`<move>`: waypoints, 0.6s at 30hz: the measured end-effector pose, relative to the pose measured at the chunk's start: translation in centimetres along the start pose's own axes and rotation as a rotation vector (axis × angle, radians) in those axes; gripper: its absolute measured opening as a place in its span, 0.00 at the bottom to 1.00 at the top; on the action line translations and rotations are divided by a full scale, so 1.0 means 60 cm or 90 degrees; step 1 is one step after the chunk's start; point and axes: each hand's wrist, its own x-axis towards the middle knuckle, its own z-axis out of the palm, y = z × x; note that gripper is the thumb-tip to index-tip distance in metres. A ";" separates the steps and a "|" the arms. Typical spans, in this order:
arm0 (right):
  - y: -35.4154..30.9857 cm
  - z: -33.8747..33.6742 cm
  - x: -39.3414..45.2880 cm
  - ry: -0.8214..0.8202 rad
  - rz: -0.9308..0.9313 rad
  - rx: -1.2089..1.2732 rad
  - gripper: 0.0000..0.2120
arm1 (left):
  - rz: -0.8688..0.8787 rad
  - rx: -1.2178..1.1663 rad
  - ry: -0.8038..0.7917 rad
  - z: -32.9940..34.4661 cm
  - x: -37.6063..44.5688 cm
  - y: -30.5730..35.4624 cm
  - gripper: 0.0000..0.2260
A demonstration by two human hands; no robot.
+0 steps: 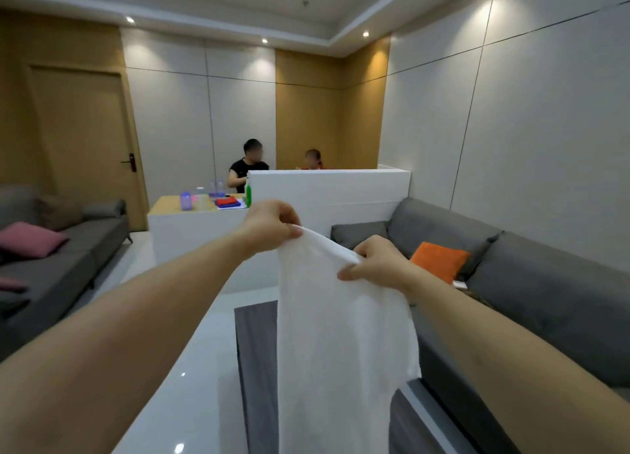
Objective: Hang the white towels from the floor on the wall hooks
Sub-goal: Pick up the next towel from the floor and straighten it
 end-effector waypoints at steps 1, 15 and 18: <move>0.002 -0.003 0.011 0.010 -0.004 -0.006 0.14 | -0.007 0.011 0.038 -0.011 0.005 -0.013 0.04; 0.045 0.025 0.275 0.072 0.043 -0.222 0.07 | -0.115 0.184 0.182 -0.068 0.149 -0.256 0.04; 0.043 0.049 0.372 0.092 0.040 -0.278 0.08 | -0.128 0.196 0.184 -0.067 0.226 -0.314 0.04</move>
